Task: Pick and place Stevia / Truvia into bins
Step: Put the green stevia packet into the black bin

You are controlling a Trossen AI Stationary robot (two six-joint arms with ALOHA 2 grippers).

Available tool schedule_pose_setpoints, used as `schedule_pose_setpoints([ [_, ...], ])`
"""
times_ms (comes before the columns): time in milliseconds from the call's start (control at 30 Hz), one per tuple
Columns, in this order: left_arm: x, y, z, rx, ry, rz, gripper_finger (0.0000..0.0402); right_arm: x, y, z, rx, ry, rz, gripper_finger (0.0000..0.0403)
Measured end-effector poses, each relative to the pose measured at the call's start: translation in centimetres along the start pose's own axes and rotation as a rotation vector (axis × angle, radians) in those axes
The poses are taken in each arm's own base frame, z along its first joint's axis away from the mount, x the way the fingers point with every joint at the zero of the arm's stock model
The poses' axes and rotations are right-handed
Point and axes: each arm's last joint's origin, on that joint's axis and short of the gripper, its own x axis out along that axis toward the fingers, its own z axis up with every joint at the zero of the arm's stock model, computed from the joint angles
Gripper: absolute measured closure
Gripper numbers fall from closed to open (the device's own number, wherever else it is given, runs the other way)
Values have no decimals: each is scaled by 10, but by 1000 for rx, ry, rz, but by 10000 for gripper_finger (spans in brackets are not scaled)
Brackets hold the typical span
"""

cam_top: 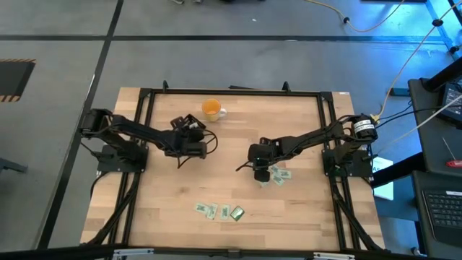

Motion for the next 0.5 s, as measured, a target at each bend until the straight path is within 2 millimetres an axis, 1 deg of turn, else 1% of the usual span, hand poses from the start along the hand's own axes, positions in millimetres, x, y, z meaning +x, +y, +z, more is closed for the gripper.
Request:
schedule_pose_setpoints([
  [133,-11,1,1,-10,-41,-28,324,0,0,0,22,0,0,307],
  [267,-20,2,2,-32,-85,-54,327,0,0,0,21,1,0,330],
  [400,-25,0,3,-36,-116,-74,327,0,0,0,13,4,0,349],
  [500,-26,-2,4,-25,-129,-81,328,0,0,-1,11,10,-2,355],
])
